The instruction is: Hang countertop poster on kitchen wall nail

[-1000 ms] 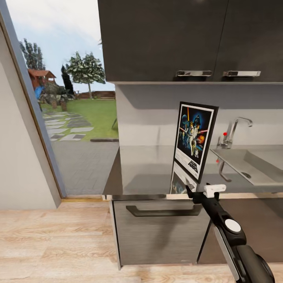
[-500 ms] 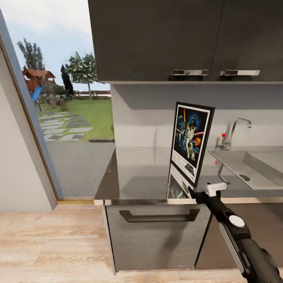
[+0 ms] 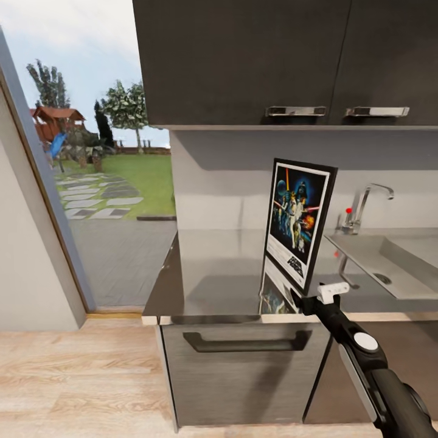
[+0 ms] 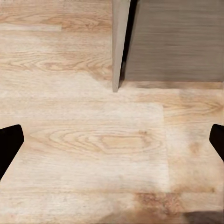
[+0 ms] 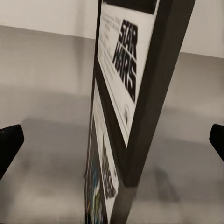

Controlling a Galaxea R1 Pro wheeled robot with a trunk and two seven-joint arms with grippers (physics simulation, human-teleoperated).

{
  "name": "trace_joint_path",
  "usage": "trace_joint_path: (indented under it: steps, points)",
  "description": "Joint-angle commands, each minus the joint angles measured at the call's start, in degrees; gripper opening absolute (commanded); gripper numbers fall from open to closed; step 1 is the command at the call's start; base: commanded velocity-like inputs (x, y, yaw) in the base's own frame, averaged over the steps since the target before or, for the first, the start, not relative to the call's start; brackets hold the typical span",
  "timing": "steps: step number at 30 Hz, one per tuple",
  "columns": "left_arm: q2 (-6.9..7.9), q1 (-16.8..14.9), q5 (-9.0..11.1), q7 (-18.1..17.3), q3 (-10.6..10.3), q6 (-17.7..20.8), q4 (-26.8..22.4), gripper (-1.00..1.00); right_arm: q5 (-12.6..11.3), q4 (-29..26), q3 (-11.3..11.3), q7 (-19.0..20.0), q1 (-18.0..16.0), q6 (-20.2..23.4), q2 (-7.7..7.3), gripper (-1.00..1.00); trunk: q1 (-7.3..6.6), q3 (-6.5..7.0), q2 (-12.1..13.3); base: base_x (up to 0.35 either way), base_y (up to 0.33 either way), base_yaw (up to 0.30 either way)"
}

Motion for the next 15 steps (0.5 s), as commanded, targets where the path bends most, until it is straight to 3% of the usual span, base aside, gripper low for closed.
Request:
trace_joint_path:
  steps: [1, 7, 15]
  points:
    - [-0.03, 0.01, 0.01, 0.0, 0.09, -0.09, -0.05, 1.0, -0.12, -0.08, -0.05, 0.27, -0.02, 0.33, 0.02, 1.0, 0.01, -0.05, -0.03, 0.133, 0.0, 0.0]
    - [-0.03, 0.01, 0.01, 0.0, 0.07, -0.09, -0.04, 1.0, -0.1, -0.08, -0.06, 0.28, -0.03, 0.33, 0.06, 1.0, 0.01, -0.05, -0.03, 0.169, 0.0, 0.0]
    - [-0.03, 0.01, 0.01, 0.01, 0.08, -0.09, 0.26, 1.0, -0.07, -0.03, -0.07, 0.23, -0.03, 0.33, 0.08, 1.0, 0.01, -0.05, -0.03, 0.026, 0.0, 0.0]
